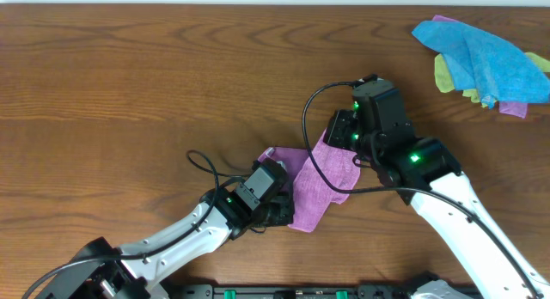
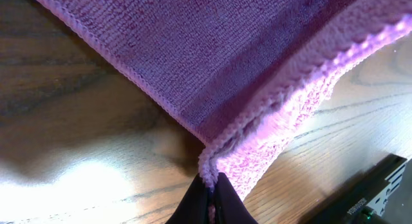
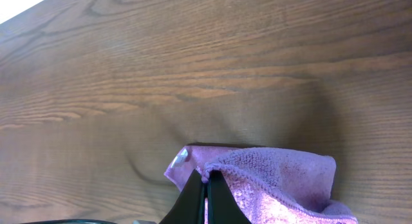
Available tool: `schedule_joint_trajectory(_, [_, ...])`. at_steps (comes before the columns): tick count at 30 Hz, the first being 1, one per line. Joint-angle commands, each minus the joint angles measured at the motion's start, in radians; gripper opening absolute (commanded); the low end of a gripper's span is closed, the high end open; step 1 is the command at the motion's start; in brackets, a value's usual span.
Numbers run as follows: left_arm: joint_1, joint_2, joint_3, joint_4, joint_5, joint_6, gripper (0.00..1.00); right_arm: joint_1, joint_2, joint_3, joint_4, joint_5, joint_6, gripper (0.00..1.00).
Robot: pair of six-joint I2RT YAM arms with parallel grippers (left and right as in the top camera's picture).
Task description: Fold the cloth
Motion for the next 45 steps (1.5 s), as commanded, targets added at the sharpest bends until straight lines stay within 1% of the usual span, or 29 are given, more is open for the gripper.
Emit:
schedule_joint_trajectory(1, [-0.002, 0.006, -0.006, -0.002, -0.024, 0.003, 0.06, 0.000, 0.000, 0.013, 0.003, 0.000, -0.005, 0.01])
schedule_joint_trajectory(5, [0.002, 0.005, -0.002, 0.009, 0.021, 0.003, 0.06, 0.000, -0.003, 0.013, 0.002, -0.013, -0.005, 0.01])
schedule_joint_trajectory(8, [0.029, 0.004, 0.025, 0.008, 0.106, 0.008, 0.06, 0.000, -0.021, 0.013, -0.002, -0.019, -0.010, 0.01])
schedule_joint_trajectory(11, [0.066, -0.007, 0.067, -0.016, 0.173, 0.043, 0.06, 0.000, -0.049, 0.013, -0.024, -0.019, -0.026, 0.01])
schedule_joint_trajectory(17, [0.126, -0.053, 0.186, -0.223, 0.193, 0.153, 0.06, 0.000, -0.122, 0.013, -0.146, -0.008, -0.058, 0.01])
schedule_joint_trajectory(22, [0.143, -0.110, 0.292, -0.378, 0.193, 0.200, 0.06, 0.014, -0.202, 0.013, -0.260, -0.079, -0.053, 0.01])
schedule_joint_trajectory(27, [0.148, -0.180, 0.356, -0.478, 0.185, 0.211, 0.06, 0.080, -0.310, 0.013, -0.336, -0.079, -0.011, 0.01])
schedule_joint_trajectory(34, [0.190, -0.286, 0.363, -0.612, 0.190, 0.226, 0.06, 0.198, -0.432, 0.013, -0.443, -0.069, 0.060, 0.01])
schedule_joint_trajectory(38, [0.198, -0.344, 0.364, -0.668, 0.195, 0.240, 0.06, 0.257, -0.454, 0.013, -0.497, -0.068, 0.120, 0.01])
schedule_joint_trajectory(43, [0.198, -0.411, 0.365, -0.705, 0.219, 0.224, 0.06, 0.356, -0.454, 0.018, -0.508, -0.057, 0.201, 0.01])
schedule_joint_trajectory(45, [0.198, -0.436, 0.375, -0.736, 0.216, 0.217, 0.06, 0.394, -0.454, 0.035, -0.520, -0.025, 0.225, 0.02])
